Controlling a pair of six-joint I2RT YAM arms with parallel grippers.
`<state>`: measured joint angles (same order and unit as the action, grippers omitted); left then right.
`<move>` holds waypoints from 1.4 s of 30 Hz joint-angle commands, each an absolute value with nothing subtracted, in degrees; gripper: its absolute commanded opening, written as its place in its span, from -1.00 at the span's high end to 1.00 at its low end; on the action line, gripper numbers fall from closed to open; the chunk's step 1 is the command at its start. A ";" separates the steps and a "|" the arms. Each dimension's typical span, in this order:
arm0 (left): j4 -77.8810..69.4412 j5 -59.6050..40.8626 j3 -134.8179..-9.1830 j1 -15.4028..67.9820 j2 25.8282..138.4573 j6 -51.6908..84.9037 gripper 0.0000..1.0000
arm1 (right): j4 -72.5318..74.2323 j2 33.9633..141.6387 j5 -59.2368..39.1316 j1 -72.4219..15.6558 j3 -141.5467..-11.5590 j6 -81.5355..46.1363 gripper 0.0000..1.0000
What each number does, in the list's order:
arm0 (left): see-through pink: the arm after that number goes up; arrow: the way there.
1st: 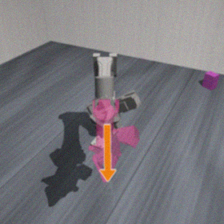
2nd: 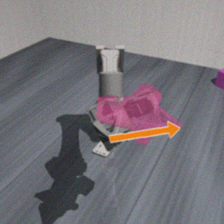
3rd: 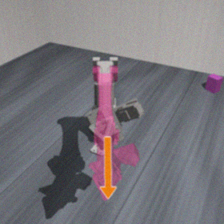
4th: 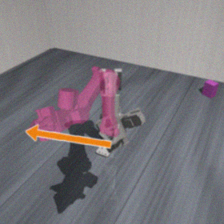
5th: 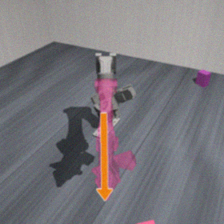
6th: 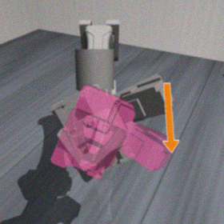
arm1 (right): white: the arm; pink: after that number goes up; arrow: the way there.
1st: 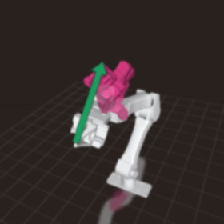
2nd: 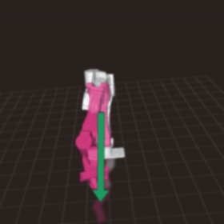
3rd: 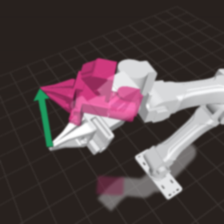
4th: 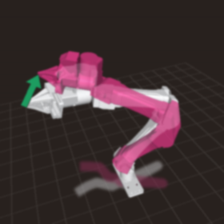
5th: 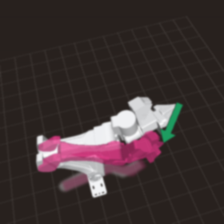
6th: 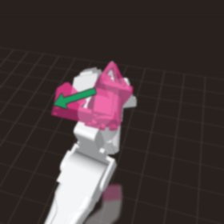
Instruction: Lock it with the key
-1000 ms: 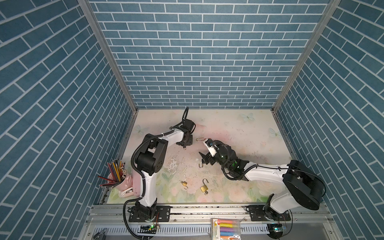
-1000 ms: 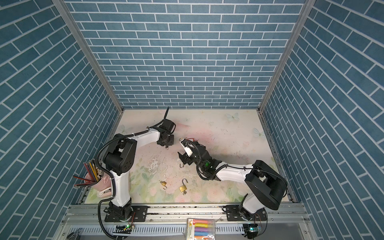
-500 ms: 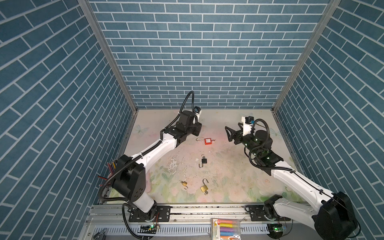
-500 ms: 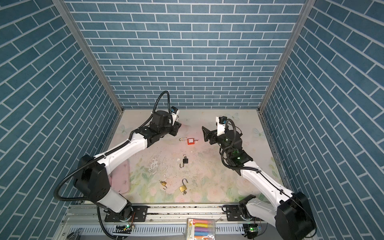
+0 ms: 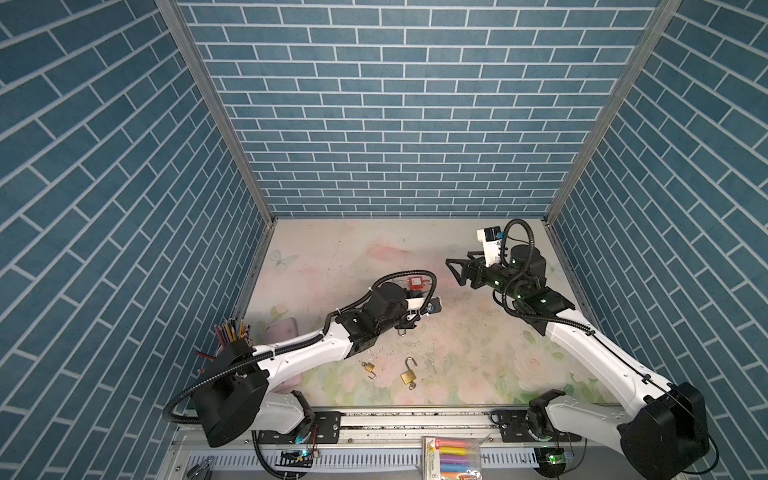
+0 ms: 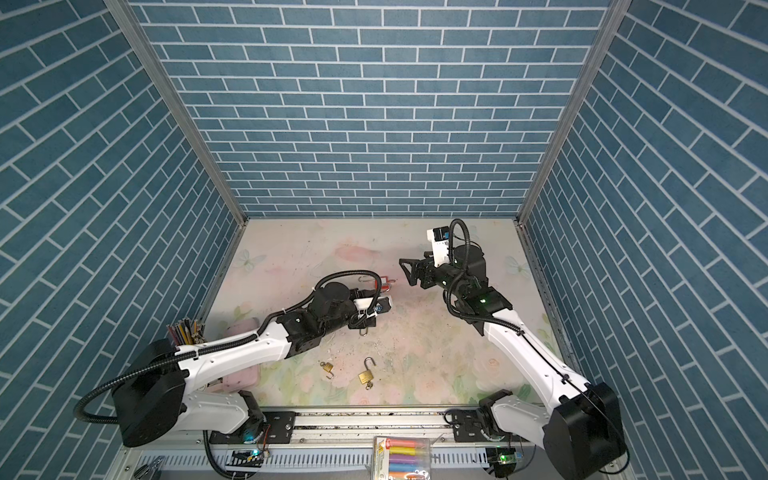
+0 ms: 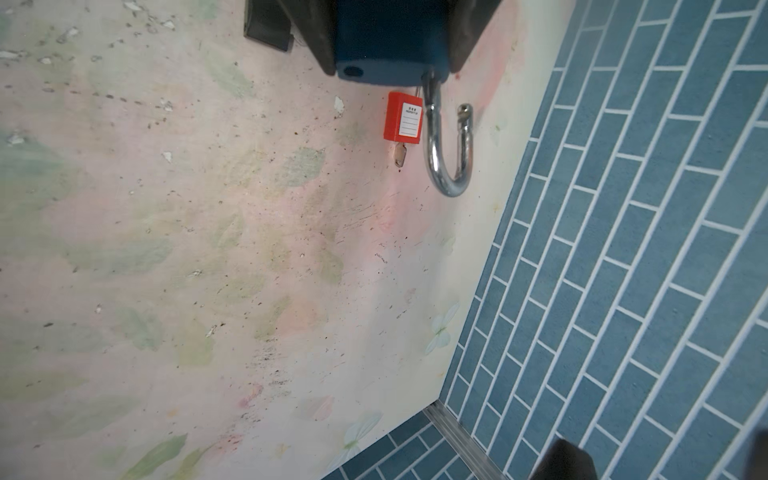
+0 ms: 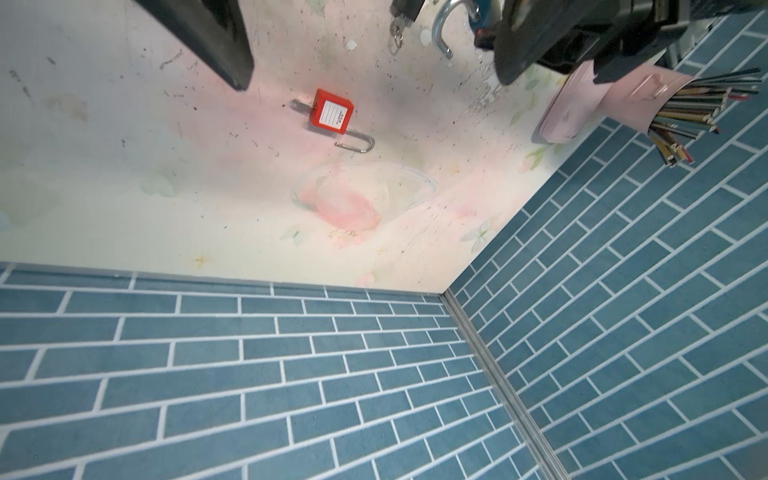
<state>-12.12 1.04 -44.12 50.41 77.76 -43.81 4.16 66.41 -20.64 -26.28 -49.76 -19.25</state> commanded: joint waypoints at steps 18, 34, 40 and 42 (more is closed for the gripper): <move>-12.04 -5.18 -48.08 51.33 76.55 -49.16 0.95 | -2.85 74.15 -32.15 -26.11 -50.71 -19.22 -0.79; -13.50 -10.93 -49.27 48.40 76.39 -43.58 0.93 | -5.27 75.50 -30.39 -25.93 -50.31 -19.82 -0.66; -10.21 -17.33 -50.31 45.37 76.18 -39.62 0.92 | -2.30 69.32 -30.84 -24.31 -49.48 -21.30 -0.67; -8.73 -19.45 -50.69 44.35 76.35 -38.75 0.93 | 0.53 66.81 -34.46 -24.34 -47.74 -20.65 -0.70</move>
